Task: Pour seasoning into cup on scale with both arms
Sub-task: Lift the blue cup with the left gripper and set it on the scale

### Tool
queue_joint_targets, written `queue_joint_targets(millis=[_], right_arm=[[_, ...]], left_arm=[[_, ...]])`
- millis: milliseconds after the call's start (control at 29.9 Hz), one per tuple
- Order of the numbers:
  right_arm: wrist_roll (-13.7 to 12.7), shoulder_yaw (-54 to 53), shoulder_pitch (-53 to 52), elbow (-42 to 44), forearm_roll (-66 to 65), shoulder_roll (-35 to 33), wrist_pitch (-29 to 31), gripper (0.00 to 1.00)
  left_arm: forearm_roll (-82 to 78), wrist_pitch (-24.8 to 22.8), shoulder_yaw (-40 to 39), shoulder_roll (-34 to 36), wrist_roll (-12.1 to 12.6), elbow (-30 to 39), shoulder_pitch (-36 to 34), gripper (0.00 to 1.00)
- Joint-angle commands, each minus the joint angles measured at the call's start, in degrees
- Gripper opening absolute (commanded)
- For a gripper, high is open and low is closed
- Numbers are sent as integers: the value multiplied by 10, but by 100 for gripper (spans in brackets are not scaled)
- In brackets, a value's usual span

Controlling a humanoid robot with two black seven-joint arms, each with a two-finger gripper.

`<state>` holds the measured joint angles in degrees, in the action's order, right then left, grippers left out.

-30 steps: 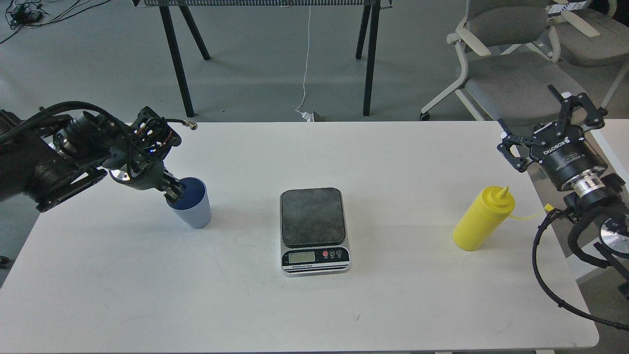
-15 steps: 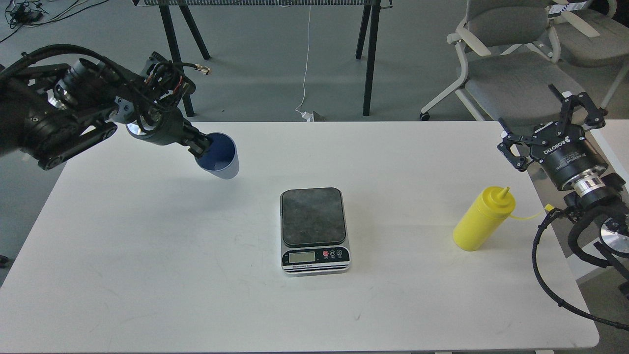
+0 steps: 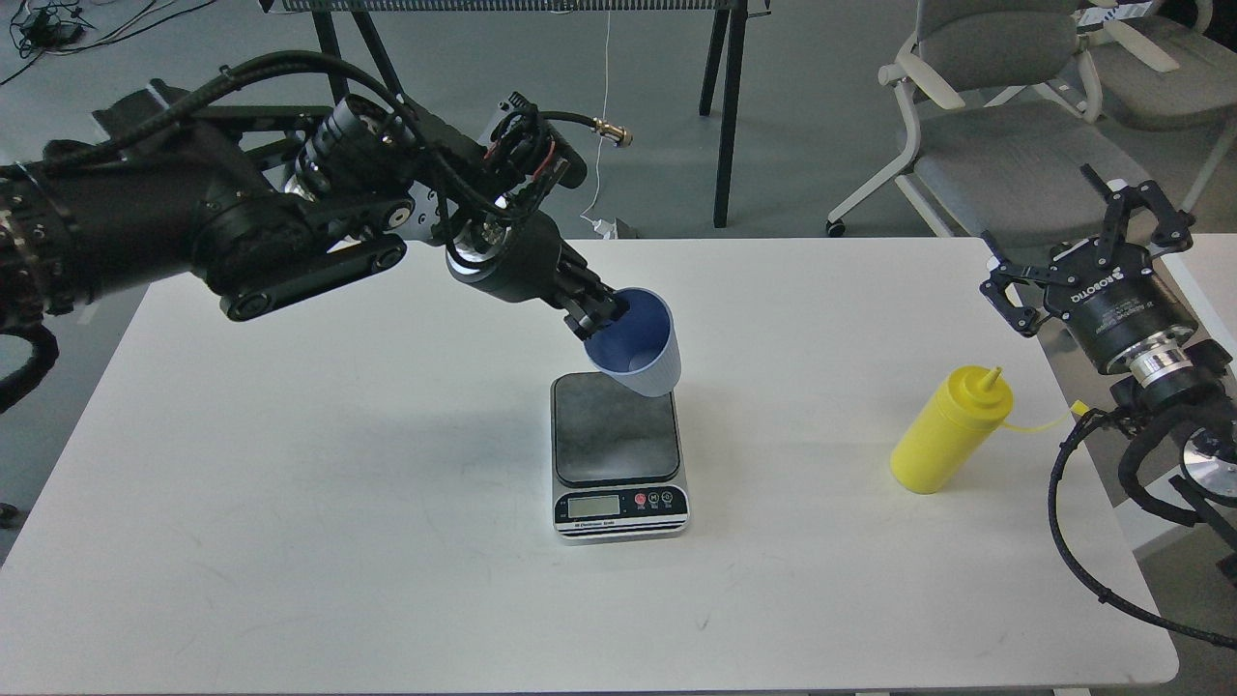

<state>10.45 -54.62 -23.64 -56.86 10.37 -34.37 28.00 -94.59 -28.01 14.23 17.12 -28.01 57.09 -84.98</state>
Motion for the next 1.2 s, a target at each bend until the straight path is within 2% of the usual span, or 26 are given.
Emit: queue_joint_targets(millis=[0, 903, 1036, 1170], right_arm=[[0, 0, 0, 0, 0, 0, 0, 99], [0, 0, 3, 0, 0, -1, 0, 99], [0, 0, 3, 0, 0, -1, 0, 99], [0, 0, 4, 0, 0, -1, 0, 99]], left_arm=[[-3, 0, 2, -7, 0, -7, 16, 5], [-14, 0, 6, -24, 0, -79, 77, 8], [-12, 0, 5, -24, 0, -92, 83, 13], [-10, 0, 5, -24, 0, -93, 86, 22]])
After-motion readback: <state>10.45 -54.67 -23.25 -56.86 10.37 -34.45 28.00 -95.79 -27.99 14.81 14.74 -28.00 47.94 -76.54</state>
